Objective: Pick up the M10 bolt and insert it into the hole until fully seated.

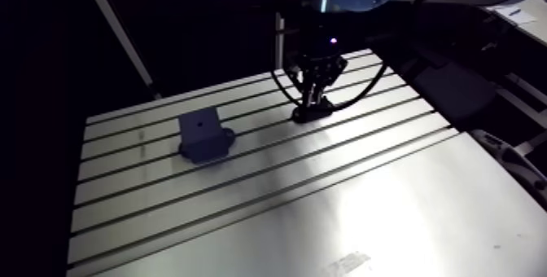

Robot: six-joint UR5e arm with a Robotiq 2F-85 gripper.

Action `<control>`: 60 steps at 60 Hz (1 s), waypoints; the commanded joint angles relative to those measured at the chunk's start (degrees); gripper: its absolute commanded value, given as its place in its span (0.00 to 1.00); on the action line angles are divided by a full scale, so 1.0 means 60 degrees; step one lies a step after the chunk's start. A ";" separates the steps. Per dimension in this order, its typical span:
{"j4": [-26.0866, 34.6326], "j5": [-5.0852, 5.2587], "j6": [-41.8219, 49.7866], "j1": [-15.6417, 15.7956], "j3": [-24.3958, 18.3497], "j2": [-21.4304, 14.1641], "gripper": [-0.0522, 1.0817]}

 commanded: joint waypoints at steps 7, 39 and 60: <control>0.0012 0.0014 -0.0008 0.0014 0.0000 0.0000 0.72; 0.0197 0.0011 -0.0020 0.0029 -0.0361 -0.0161 0.76; 0.1173 0.0099 0.0046 0.0129 -0.1152 -0.0381 0.81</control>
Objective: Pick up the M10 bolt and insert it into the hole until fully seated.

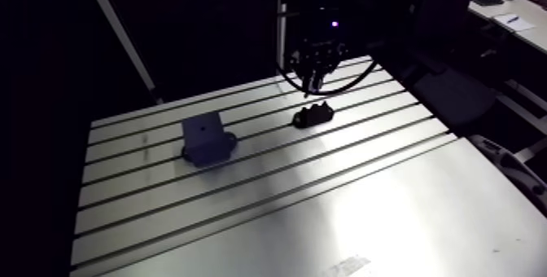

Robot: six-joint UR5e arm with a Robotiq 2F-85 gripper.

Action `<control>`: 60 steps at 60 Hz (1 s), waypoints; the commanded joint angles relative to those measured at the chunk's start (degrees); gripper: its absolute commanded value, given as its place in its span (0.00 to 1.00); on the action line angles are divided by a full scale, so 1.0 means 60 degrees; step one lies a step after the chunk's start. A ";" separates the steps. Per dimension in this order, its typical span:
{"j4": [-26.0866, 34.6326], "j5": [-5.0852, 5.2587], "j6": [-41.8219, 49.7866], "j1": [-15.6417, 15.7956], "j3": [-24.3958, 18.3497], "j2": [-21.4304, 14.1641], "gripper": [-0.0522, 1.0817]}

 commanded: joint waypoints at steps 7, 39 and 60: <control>0.1391 0.0183 0.0127 0.0113 -0.1242 -0.0161 0.86; 0.5814 0.0223 0.0374 0.1026 -0.4327 0.0457 0.99; 0.6821 -0.0436 0.0445 0.1932 -0.5014 0.0703 1.00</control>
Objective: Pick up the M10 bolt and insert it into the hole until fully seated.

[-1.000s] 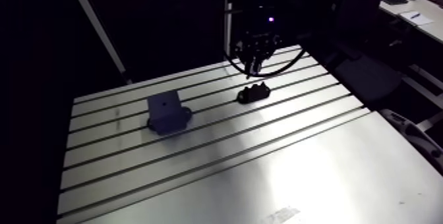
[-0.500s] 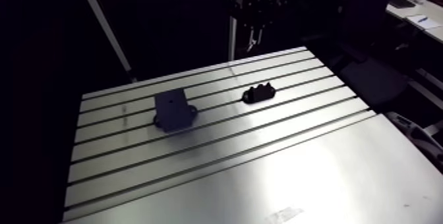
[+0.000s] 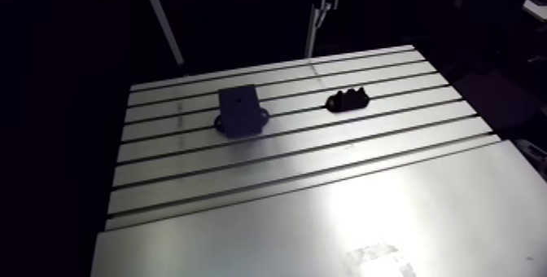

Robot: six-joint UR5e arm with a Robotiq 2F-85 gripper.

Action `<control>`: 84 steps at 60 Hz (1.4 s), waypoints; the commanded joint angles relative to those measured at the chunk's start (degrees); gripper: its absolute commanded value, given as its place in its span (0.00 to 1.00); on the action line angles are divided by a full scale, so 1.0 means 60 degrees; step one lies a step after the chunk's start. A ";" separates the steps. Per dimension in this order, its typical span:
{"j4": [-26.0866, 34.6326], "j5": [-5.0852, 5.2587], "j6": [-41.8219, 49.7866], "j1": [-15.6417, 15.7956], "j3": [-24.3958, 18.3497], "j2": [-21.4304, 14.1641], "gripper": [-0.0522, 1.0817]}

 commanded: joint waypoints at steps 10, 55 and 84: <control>0.0485 -0.0417 0.0146 0.1045 -0.0481 0.0307 1.00; 0.1130 -0.0405 0.0278 0.2385 -0.1454 0.1353 1.00; 0.1276 -0.0434 0.0222 0.2801 -0.1135 0.1338 1.00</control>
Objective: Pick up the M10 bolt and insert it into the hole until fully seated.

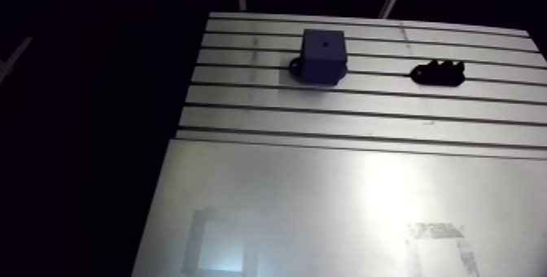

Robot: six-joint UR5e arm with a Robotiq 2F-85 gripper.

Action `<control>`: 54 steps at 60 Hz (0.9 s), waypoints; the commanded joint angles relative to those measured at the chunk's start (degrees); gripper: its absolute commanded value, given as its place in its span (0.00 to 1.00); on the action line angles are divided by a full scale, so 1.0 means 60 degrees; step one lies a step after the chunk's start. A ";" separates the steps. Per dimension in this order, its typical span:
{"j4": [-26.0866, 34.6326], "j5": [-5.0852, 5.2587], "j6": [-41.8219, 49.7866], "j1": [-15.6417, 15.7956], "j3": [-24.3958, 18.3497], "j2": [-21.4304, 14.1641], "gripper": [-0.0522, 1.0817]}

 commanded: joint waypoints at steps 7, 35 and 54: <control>0.0076 -0.0255 -0.0031 0.0207 0.0371 0.0003 1.00; -0.0365 -0.0458 0.0154 0.0342 0.0509 0.0320 1.00; -0.0572 -0.0513 0.0218 0.0371 0.0465 0.0413 1.00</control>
